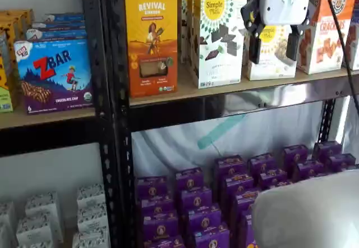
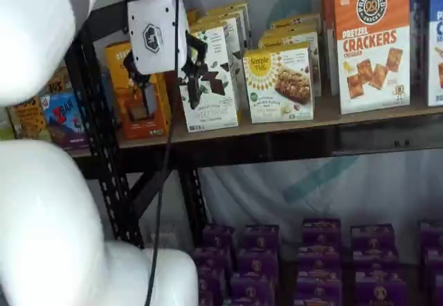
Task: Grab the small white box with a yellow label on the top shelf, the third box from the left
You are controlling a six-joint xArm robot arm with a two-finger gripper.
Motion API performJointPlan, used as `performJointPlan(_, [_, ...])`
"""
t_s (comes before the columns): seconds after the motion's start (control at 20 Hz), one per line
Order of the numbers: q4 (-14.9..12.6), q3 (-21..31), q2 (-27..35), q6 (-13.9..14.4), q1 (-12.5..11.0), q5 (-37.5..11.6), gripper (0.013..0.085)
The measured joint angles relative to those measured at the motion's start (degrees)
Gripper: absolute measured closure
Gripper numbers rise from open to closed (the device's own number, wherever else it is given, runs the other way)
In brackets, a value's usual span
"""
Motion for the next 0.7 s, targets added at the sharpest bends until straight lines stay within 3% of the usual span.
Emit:
performJointPlan(0.3, [1.6,-0.4,0.5,-0.9,-1.7,1.1,0.013])
performJointPlan(0.7, [-1.3,1.0,-0.2,-2.5,-2.0,-3.5,0.013])
